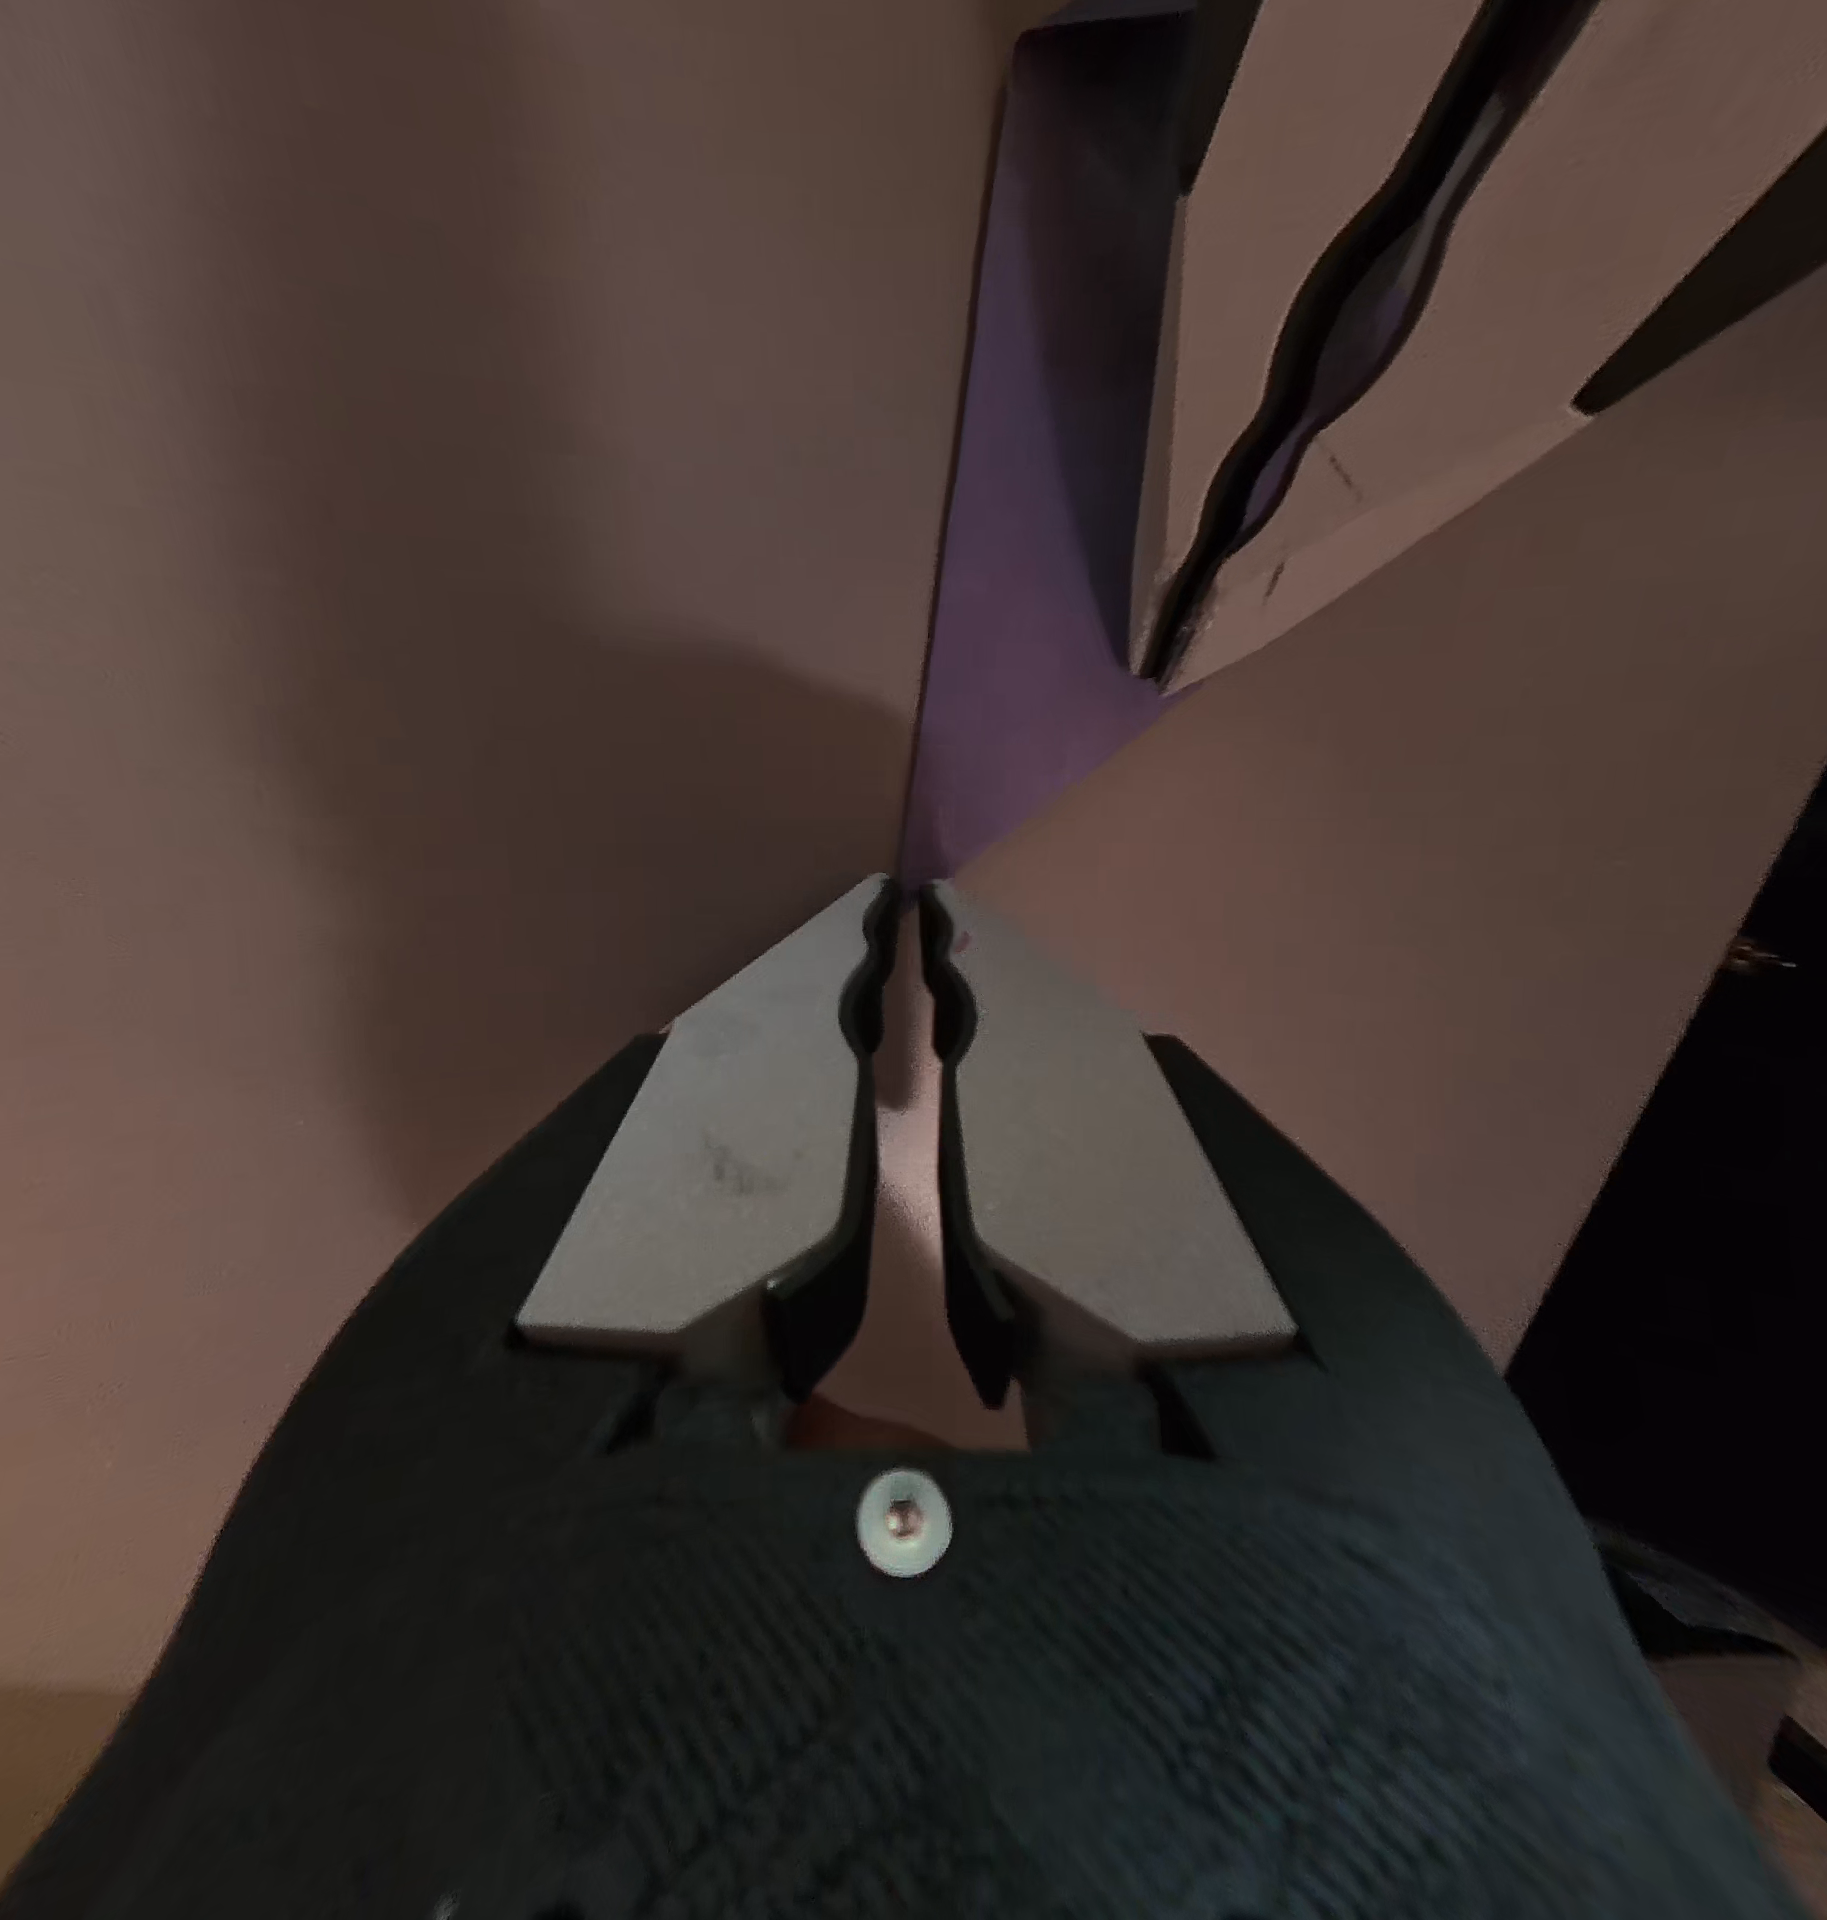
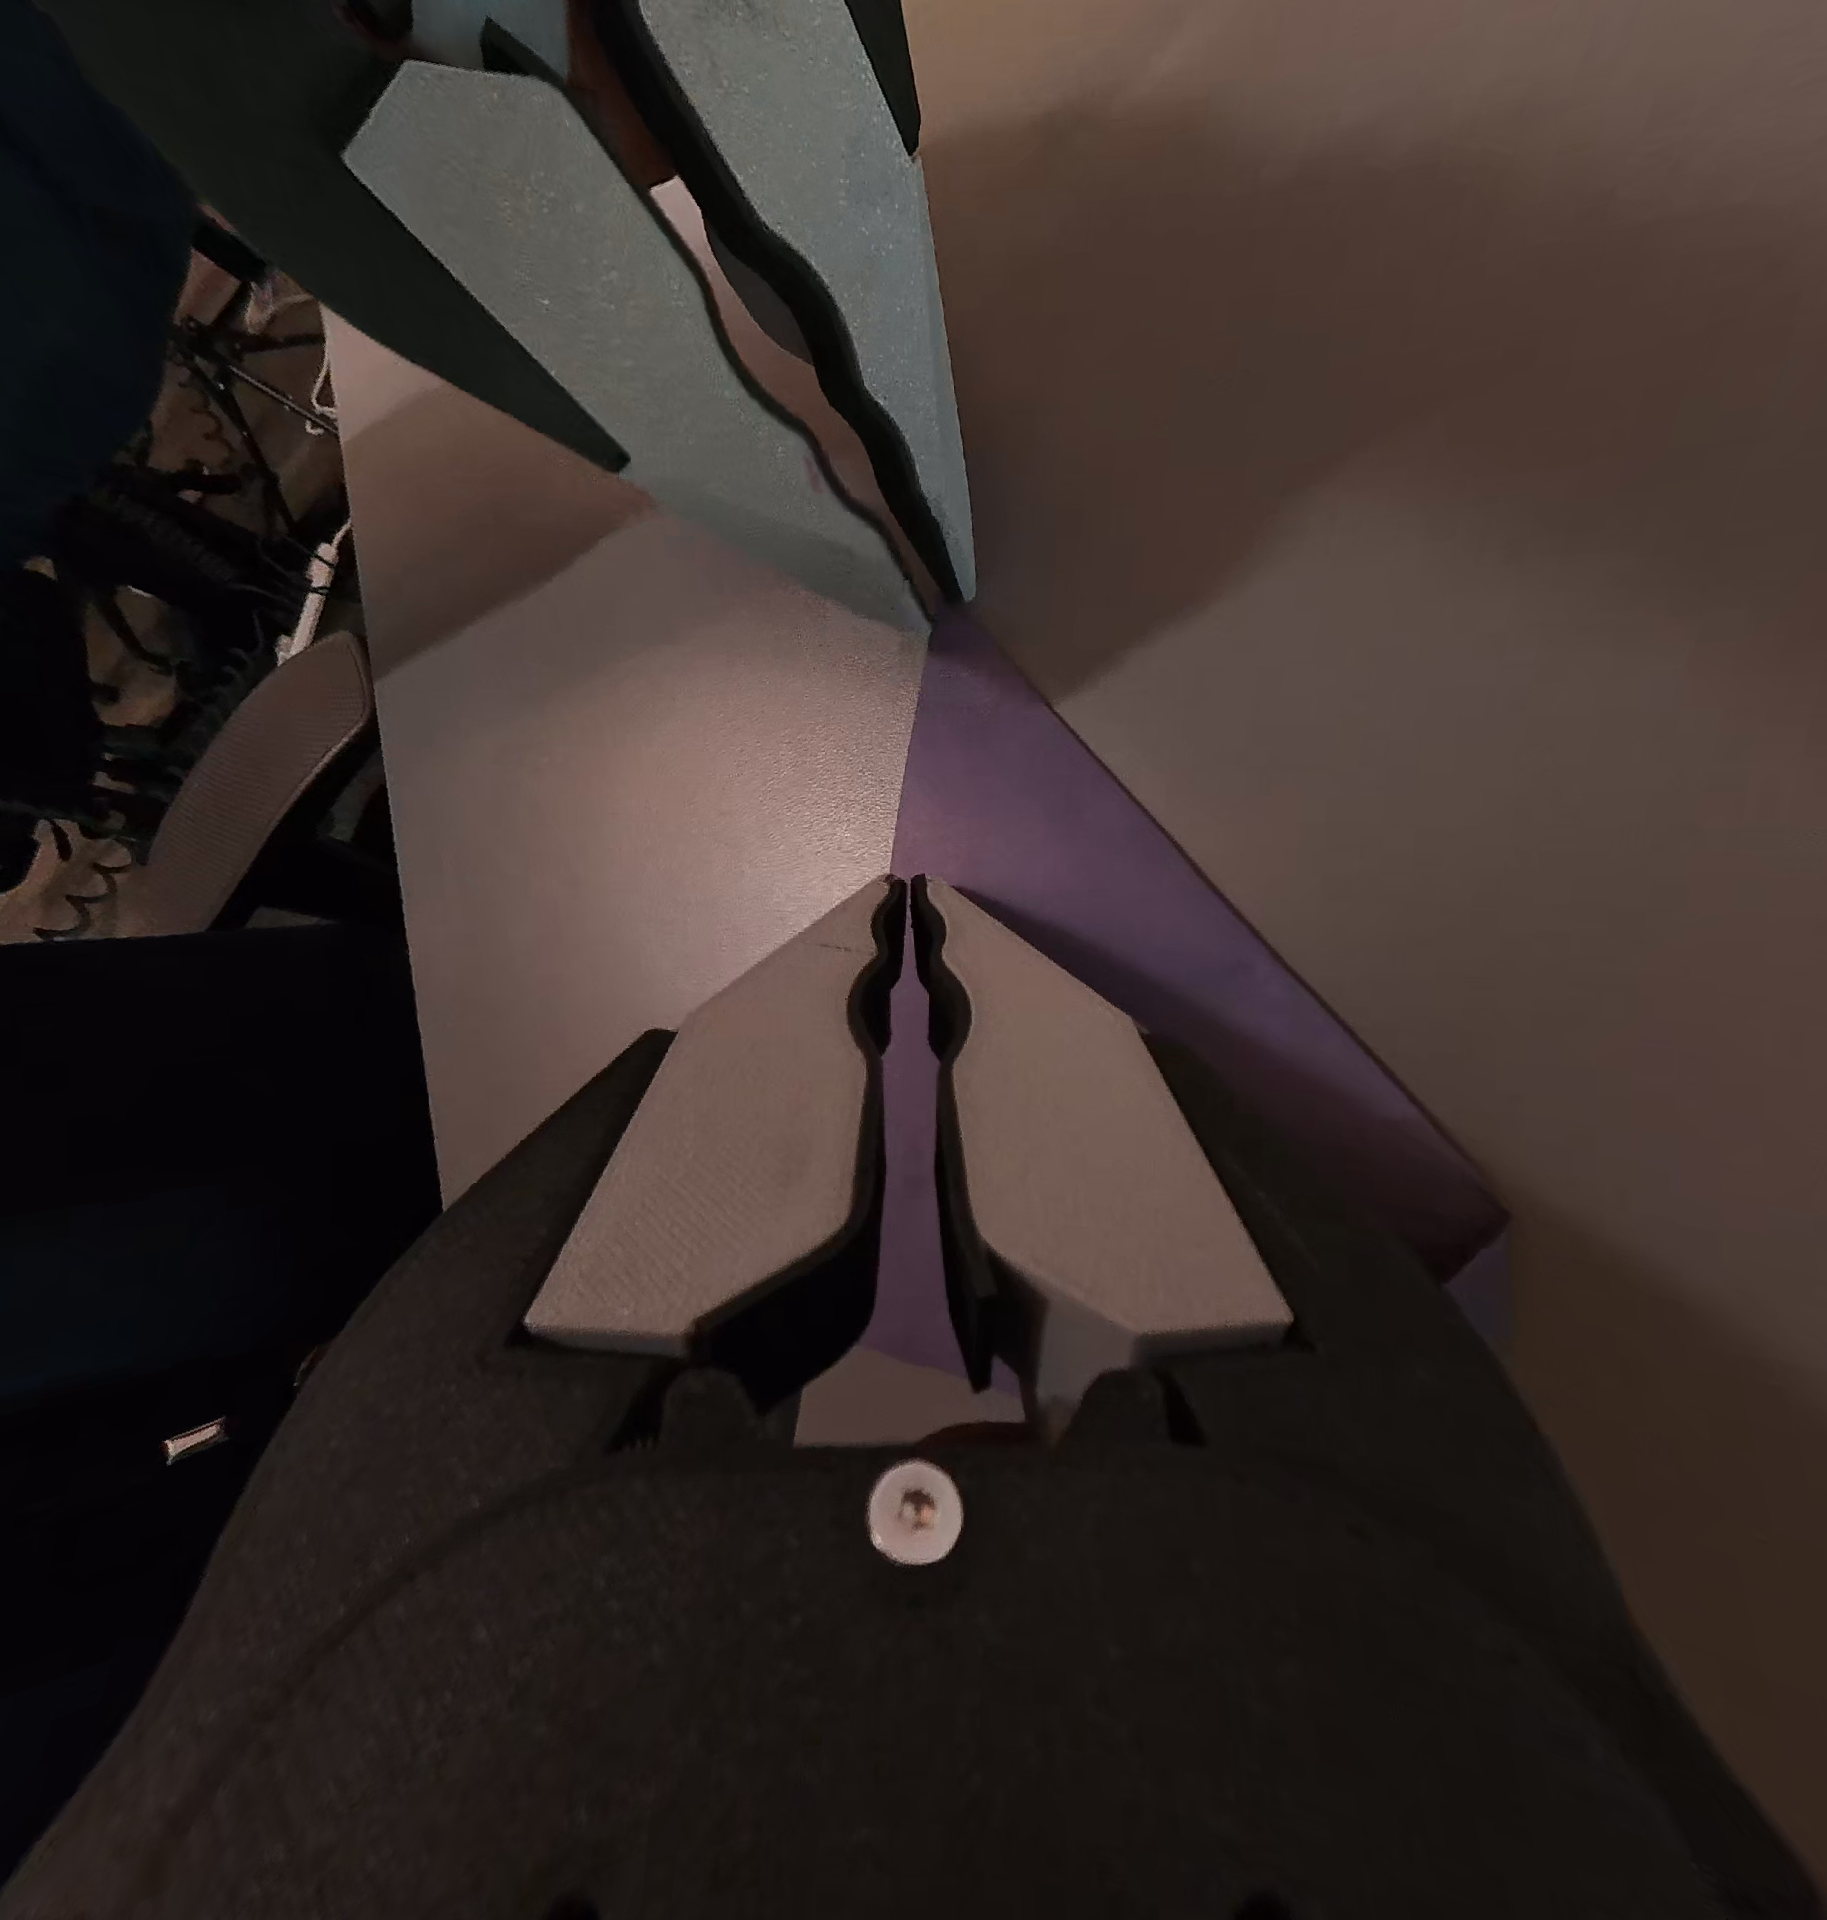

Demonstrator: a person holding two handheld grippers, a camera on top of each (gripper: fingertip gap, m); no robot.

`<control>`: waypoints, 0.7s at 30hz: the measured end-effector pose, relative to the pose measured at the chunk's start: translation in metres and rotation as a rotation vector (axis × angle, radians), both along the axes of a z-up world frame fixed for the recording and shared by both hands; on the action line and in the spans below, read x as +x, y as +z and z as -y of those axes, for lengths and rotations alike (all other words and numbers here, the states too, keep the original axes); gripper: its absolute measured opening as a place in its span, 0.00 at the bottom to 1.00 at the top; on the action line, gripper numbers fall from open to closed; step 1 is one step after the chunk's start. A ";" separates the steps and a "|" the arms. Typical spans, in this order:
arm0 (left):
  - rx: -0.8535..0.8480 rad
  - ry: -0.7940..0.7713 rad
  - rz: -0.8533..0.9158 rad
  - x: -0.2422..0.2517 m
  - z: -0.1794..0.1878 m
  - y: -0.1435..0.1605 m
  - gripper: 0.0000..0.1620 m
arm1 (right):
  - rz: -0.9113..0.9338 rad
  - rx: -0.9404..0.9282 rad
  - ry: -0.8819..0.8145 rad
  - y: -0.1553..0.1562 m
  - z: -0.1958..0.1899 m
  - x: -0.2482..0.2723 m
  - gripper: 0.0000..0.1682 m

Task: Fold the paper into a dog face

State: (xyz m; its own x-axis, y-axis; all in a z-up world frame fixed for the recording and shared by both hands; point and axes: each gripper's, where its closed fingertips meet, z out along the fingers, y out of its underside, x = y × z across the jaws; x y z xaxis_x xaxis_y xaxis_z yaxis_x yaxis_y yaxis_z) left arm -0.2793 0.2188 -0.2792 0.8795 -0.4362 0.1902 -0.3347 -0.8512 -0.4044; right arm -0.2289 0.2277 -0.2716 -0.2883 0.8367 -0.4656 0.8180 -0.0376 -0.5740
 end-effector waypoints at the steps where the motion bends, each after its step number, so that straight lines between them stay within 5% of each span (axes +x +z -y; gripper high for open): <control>1: 0.006 0.003 -0.008 -0.001 0.000 0.000 0.00 | 0.003 0.006 0.000 -0.001 0.000 0.000 0.00; 21: 0.068 0.021 0.063 0.002 -0.007 0.024 0.00 | -0.012 -0.006 -0.011 0.001 -0.001 -0.003 0.00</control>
